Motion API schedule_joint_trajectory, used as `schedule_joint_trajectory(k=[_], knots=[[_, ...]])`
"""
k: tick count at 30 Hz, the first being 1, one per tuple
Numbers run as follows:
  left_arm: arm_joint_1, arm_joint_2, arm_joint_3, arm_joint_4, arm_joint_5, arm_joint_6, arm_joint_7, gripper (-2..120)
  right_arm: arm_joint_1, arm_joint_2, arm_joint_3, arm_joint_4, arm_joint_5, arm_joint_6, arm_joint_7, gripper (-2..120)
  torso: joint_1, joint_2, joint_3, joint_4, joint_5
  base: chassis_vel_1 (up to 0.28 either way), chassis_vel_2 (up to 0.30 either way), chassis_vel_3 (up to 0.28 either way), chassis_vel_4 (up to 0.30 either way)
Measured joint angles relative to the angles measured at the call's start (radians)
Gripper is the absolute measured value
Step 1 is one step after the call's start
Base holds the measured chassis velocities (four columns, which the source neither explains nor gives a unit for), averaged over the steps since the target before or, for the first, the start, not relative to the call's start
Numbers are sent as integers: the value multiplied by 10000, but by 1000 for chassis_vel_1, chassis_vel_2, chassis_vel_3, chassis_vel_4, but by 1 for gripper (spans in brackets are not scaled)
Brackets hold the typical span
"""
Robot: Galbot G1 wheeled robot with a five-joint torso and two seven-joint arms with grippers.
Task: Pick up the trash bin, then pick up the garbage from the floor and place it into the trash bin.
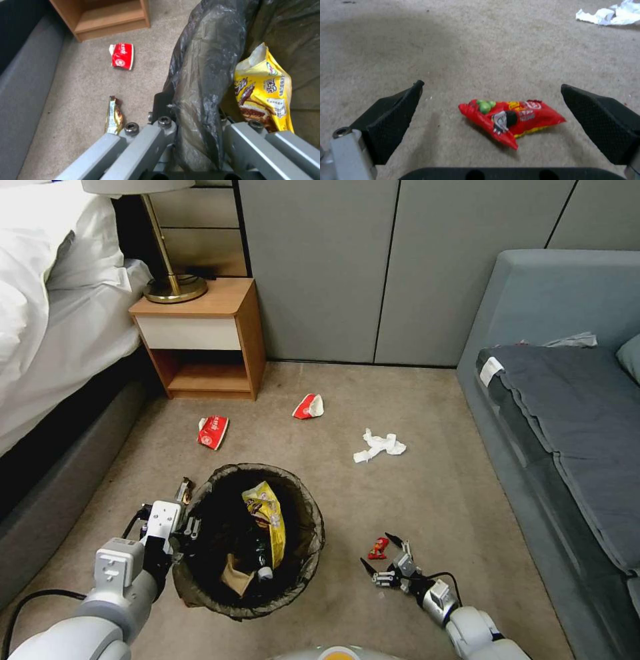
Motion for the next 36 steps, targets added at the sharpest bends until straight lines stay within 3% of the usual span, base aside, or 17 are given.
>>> schedule_joint_trajectory(k=[9,16,19,36], knots=[[54,-67,18,0,67,-8,0,3,29,45,55,-163,11,8,8,100,0,0,0,1,-1,0,0,0,0],[30,-71,27,0,83,-9,4,3,-295,-118,-76,634,832,-1529,318,100,0,0,0,0,0,0,0,0,0],[19,-89,40,0,98,-9,6,3,-283,-128,-99,652,917,-1689,351,100,0,0,0,0,0,0,0,0,0],[-116,-63,105,0,135,-7,24,3,278,-53,-147,131,770,-1859,406,100,1,0,0,2,0,0,0,0,0]])
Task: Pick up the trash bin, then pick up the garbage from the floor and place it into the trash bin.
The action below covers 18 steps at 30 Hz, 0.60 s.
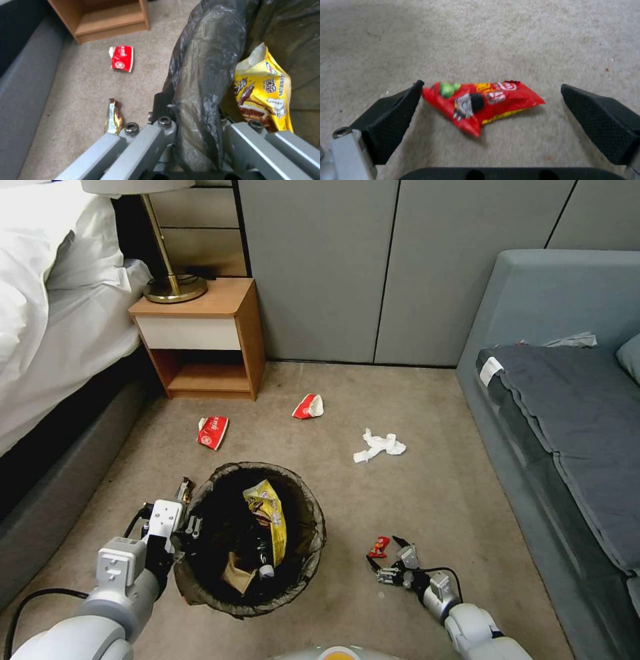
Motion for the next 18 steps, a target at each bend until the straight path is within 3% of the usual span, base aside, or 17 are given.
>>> schedule_joint_trajectory(k=[18], knots=[[-28,-1,25,1,12,0,22,3,215,108,10,-342,-278,45,31,100,0,0,0,0,0,0,0,0,0]])
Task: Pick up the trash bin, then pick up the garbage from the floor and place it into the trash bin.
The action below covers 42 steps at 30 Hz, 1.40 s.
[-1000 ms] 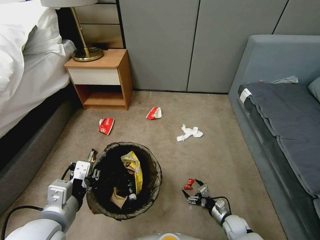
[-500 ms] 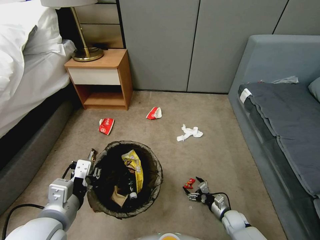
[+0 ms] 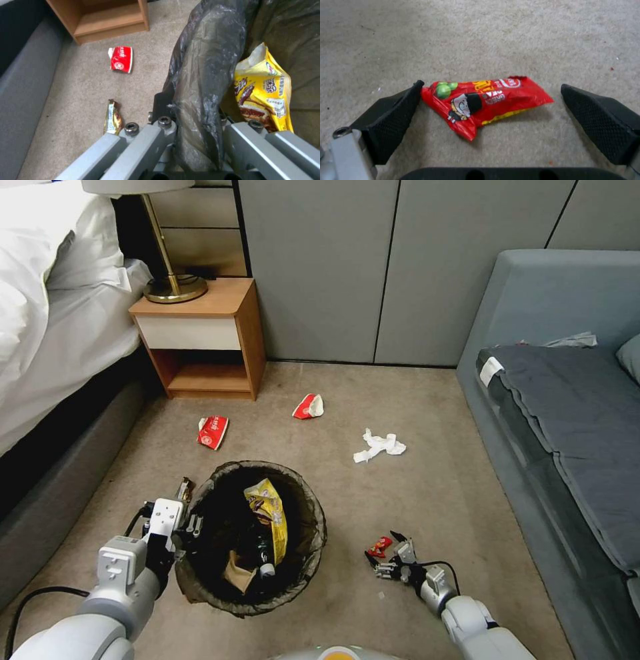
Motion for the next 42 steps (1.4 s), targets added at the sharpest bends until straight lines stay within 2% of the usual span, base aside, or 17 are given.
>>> schedule_joint_trajectory(k=[4,6,8,10,12,14,15,17,18,19,23,25,26,30,38,42], knots=[[1,-5,0,0,17,-2,5,3,-12,31,1,-13,-17,80,33,94,-1,0,0,0,0,0,0,0,0],[0,-21,9,0,29,-2,8,3,-15,42,1,2,-40,100,45,84,0,0,0,0,0,0,0,0,0],[0,-27,12,0,34,-4,12,3,-16,44,0,18,-46,106,47,82,0,0,0,0,0,0,0,0,0],[1,-35,21,0,82,-16,32,3,-16,44,-1,44,-52,108,50,71,-1,0,0,0,0,0,0,0,0],[7,-35,26,0,108,-21,48,3,-14,44,-2,44,-60,109,50,68,0,0,0,0,0,0,0,0,0],[29,-40,59,0,164,-28,104,3,-6,42,-4,44,-87,111,51,56,0,0,0,0,0,0,0,0,0],[29,-40,59,0,164,-28,104,3,-6,42,-4,44,-87,111,51,56,0,0,0,0,0,0,0,0,0],[15,-56,81,0,186,-32,134,3,6,41,-9,50,-97,115,50,46,0,0,0,0,0,0,0,0,0],[15,-56,81,0,186,-32,134,3,6,41,-9,50,-97,115,50,46,0,0,0,0,0,0,0,0,0],[9,-58,88,0,190,-34,140,3,19,41,-12,53,-110,115,46,37,-1,0,0,0,0,0,0,0,0],[5,-57,91,0,194,-36,144,3,31,46,-22,62,-125,120,37,28,0,0,0,0,0,0,0,0,0],[-18,-53,109,11,203,-39,149,3,38,55,-27,89,-161,140,22,17,0,0,0,0,0,0,0,0,0],[-18,-53,109,11,203,-39,149,3,38,55,-27,89,-161,140,22,17,0,0,0,0,0,0,0,0,0],[-53,-61,141,60,227,-46,164,3,37,74,-29,99,-182,145,13,0,0,0,0,0,0,0,0,0,0],[-87,-48,105,97,217,-67,167,3,-55,20,-8,403,-192,156,35,0,0,0,0,0,1,0,0,0,0],[-81,25,47,64,144,-66,169,3,-248,-242,-10,1309,-149,-33,111,0,0,0,0,1,0,0,0,0,0]])
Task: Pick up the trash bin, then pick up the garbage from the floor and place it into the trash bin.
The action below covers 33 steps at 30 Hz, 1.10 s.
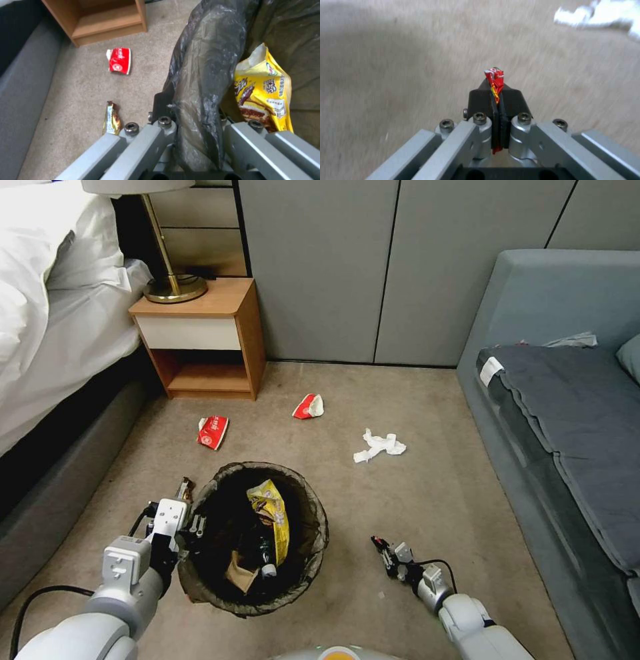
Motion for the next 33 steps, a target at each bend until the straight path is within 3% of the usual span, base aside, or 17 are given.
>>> schedule_joint_trajectory(k=[4,6,10,12,20,23,25,29,31,33], knots=[[1,39,-32,-37,-63,15,-3,3,-193,-488,-78,1106,210,-347,60,0,0,0,0,0,4,0,0,0,0],[-9,31,-49,-42,-143,66,-25,3,-488,-1517,-171,2860,832,-1000,302,0,0,0,0,-1,0,0,0,0,0],[-18,22,-56,-47,-215,131,-69,3,-692,-2283,-182,4105,1390,-1468,445,0,0,0,0,-1,-5,0,0,0,0],[-29,45,-56,-49,-264,169,-103,3,-898,-3228,-179,5799,2296,-2055,528,0,0,0,0,-3,1,0,0,0,0],[19,115,-39,-51,-302,208,-123,3,-825,-4271,-129,8027,3334,-2543,700,0,0,0,0,0,0,0,0,0,0],[18,123,-28,-54,-308,251,-128,3,-845,-4641,-196,9016,3897,-3234,1108,0,0,0,0,0,1,0,0,0,0],[20,102,-7,-55,-306,265,-135,3,-871,-4933,-320,10097,4498,-4407,2028,0,0,0,0,0,-1,0,0,0,0],[19,85,11,-56,-301,267,-147,3,-889,-5036,-387,10740,4887,-5142,2557,0,1,0,0,0,1,0,0,0,0],[0,53,65,-60,-286,269,-197,3,-870,-5149,-633,12141,5957,-6670,3871,0,0,0,0,-1,-2,0,0,0,0],[-12,53,97,-61,-279,272,-208,3,-796,-5153,-786,12656,6421,-7232,4374,0,0,0,0,-1,0,0,0,0,0]])
